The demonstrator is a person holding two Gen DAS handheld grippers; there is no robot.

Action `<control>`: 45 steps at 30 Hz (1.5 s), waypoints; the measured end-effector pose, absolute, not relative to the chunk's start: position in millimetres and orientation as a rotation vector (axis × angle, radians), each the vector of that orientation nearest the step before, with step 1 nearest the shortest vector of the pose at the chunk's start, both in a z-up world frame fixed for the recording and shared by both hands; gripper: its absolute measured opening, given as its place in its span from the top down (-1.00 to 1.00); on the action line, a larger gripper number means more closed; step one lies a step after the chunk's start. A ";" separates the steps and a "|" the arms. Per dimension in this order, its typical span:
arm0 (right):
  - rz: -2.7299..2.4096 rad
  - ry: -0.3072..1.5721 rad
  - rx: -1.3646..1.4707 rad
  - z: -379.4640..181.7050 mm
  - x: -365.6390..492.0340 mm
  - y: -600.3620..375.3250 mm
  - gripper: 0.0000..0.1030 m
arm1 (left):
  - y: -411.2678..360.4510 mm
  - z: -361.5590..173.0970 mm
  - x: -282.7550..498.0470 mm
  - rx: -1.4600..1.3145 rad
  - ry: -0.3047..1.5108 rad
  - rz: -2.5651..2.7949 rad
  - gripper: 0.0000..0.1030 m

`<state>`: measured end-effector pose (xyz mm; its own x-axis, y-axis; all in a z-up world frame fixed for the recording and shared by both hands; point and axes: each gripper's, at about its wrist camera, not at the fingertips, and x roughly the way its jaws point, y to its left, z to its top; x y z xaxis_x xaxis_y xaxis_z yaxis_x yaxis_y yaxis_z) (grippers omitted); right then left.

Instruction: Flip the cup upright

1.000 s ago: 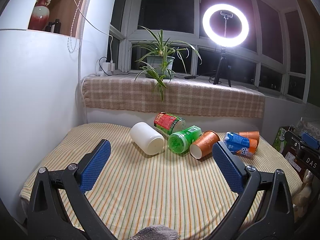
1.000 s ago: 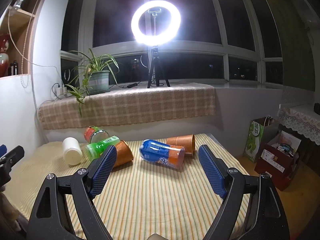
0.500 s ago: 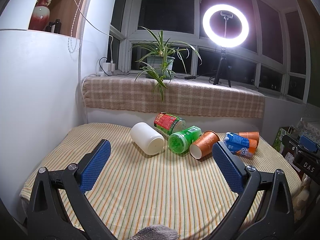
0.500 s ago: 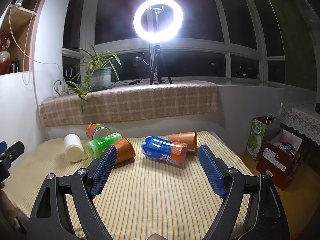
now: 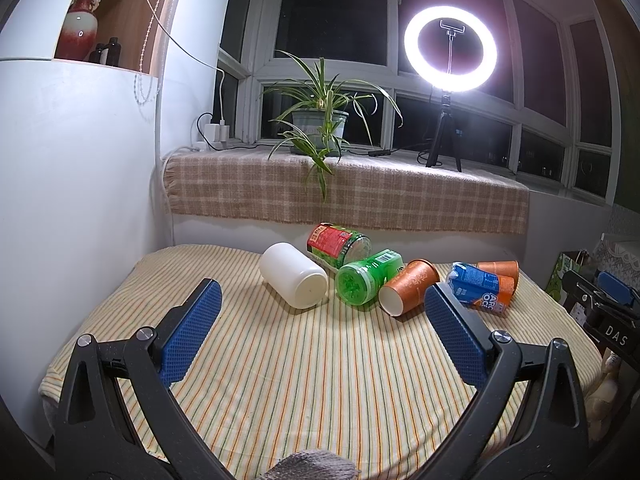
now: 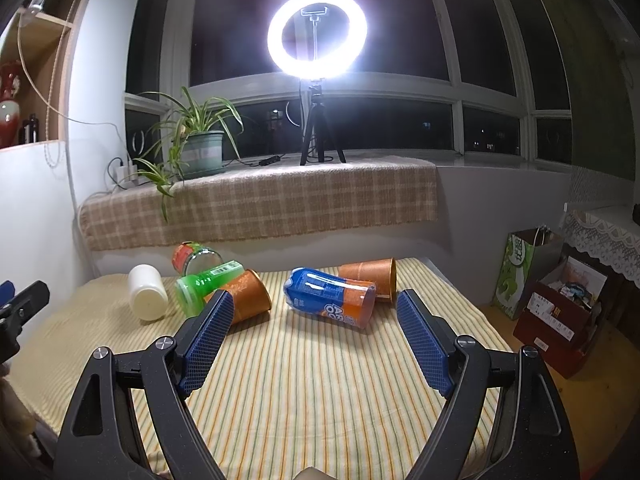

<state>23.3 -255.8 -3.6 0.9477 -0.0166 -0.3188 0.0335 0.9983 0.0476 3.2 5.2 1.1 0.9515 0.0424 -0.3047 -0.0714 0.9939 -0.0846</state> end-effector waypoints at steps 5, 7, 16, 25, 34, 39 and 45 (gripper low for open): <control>-0.025 0.331 0.054 -5.4 24.5 -255.8 -0.62 | 5.0 0.7 3.3 -0.095 0.308 0.058 -1.00; -0.025 0.329 0.052 -5.5 24.6 -255.5 -0.62 | 5.0 0.6 3.4 -0.095 0.309 0.058 -1.00; -0.018 0.340 0.054 -7.2 26.4 -255.6 -0.62 | 5.1 0.0 4.4 -0.094 0.311 0.060 -1.00; -0.007 0.359 0.047 -9.5 33.3 -255.4 -0.62 | 4.5 -13.2 0.4 -0.090 0.316 0.052 -1.00; 0.055 0.413 0.022 -13.4 49.8 -260.6 -0.62 | -0.9 -14.0 11.0 -0.072 0.355 0.039 -1.00; 0.080 0.460 -0.014 -14.4 68.5 -272.0 -0.62 | -1.0 -21.6 20.1 -0.051 0.416 0.038 -1.00; 0.202 0.572 -0.099 -13.8 109.2 -282.1 -0.62 | 1.9 -30.8 31.0 -0.040 0.488 0.029 -1.00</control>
